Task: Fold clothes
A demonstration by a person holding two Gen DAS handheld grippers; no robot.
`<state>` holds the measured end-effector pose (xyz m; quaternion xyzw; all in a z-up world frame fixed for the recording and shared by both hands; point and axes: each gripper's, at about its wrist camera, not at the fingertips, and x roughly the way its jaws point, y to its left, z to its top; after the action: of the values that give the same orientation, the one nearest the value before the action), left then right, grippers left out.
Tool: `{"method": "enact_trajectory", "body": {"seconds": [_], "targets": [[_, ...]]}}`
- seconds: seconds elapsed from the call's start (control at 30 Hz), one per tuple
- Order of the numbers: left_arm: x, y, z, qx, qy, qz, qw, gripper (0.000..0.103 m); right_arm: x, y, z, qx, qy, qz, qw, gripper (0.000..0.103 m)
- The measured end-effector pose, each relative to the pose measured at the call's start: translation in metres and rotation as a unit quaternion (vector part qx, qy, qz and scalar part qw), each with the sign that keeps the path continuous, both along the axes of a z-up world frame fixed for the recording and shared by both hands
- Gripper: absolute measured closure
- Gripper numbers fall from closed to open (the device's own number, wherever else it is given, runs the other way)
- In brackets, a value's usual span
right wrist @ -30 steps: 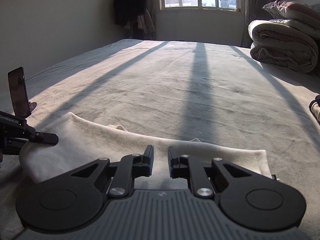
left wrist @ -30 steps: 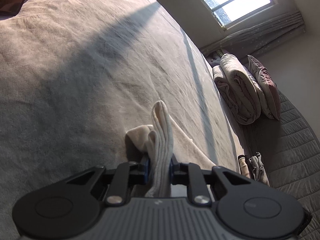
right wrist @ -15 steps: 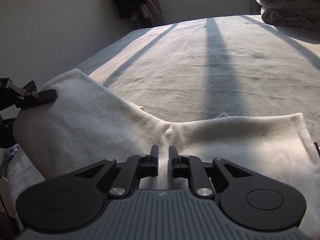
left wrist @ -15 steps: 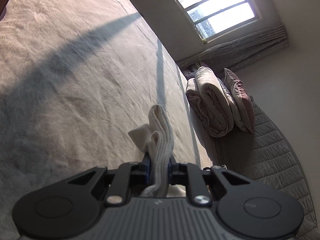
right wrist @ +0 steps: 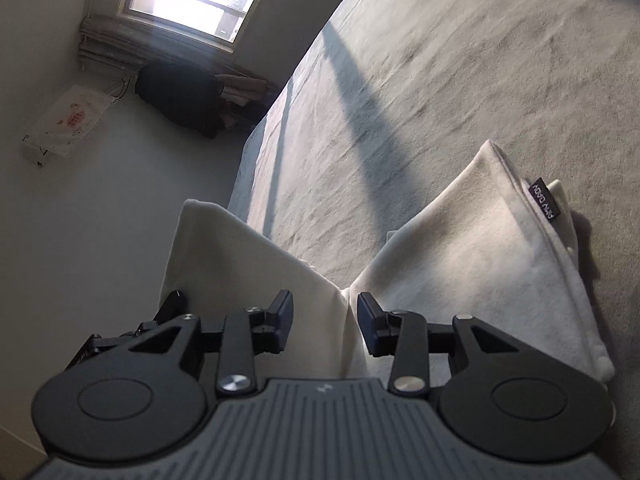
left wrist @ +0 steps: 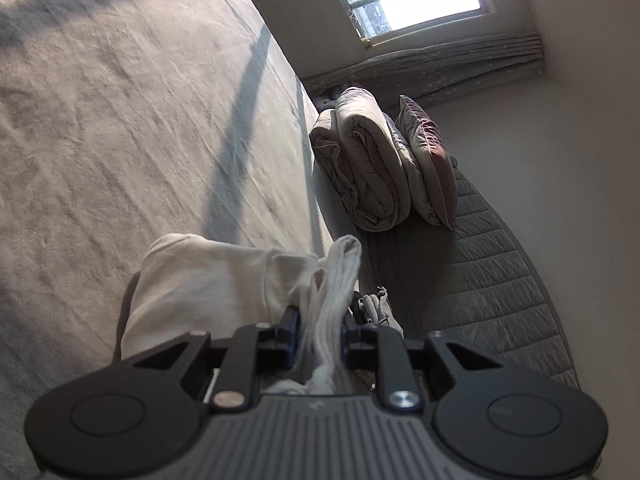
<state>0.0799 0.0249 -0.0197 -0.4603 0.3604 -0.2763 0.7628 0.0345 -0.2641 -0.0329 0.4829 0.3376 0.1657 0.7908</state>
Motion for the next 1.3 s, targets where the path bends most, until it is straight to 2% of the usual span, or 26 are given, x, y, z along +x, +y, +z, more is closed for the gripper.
{"method": "enact_trajectory", "body": {"seconds": [0.17, 0.23, 0.3, 0.37, 0.5, 0.57, 0.63, 0.67, 0.8, 0.93, 1.13, 1.3], "targets": [[0.008, -0.024, -0.024, -0.022, 0.037, -0.037, 0.9984, 0.074, -0.011, -0.021, -0.005, 0.028, 0.022, -0.034, 0.999, 0.059], [0.010, -0.028, -0.033, -0.043, 0.056, -0.054, 0.9961, 0.064, -0.015, -0.028, -0.006, 0.034, 0.029, -0.049, 0.998, 0.058], [0.011, -0.030, -0.040, -0.067, 0.072, -0.067, 0.9929, 0.064, -0.018, -0.033, -0.008, 0.046, 0.037, -0.059, 0.996, 0.058], [0.009, -0.028, -0.038, -0.073, 0.073, -0.072, 0.9920, 0.063, -0.020, -0.035, -0.007, 0.047, 0.042, -0.067, 0.996, 0.058], [0.003, -0.016, -0.020, -0.042, 0.031, -0.064, 0.9966, 0.063, -0.024, -0.041, -0.006, 0.053, 0.053, -0.083, 0.994, 0.054], [0.001, -0.009, -0.014, -0.006, 0.012, -0.054, 0.9984, 0.064, -0.026, -0.044, -0.007, 0.064, 0.058, -0.087, 0.993, 0.054], [-0.001, -0.003, -0.012, 0.039, 0.001, -0.045, 0.9982, 0.075, -0.025, -0.048, -0.009, 0.076, 0.061, -0.087, 0.991, 0.054], [-0.001, 0.000, -0.013, 0.065, -0.003, -0.039, 0.9971, 0.076, -0.026, -0.050, -0.009, 0.077, 0.063, -0.088, 0.991, 0.054], [-0.001, 0.010, -0.025, 0.132, 0.007, -0.029, 0.9908, 0.083, -0.027, -0.055, -0.008, 0.071, 0.059, -0.085, 0.992, 0.049], [-0.007, 0.014, -0.036, 0.162, 0.004, -0.031, 0.9863, 0.086, -0.022, -0.052, -0.005, 0.059, 0.061, -0.070, 0.994, 0.049], [-0.026, 0.006, -0.031, 0.215, -0.040, -0.029, 0.9755, 0.086, -0.015, -0.038, 0.004, -0.002, 0.050, -0.050, 0.997, 0.048], [-0.041, -0.012, -0.025, 0.278, -0.091, -0.036, 0.9555, 0.086, -0.011, -0.020, 0.007, -0.075, 0.035, -0.039, 0.996, 0.048]]}}
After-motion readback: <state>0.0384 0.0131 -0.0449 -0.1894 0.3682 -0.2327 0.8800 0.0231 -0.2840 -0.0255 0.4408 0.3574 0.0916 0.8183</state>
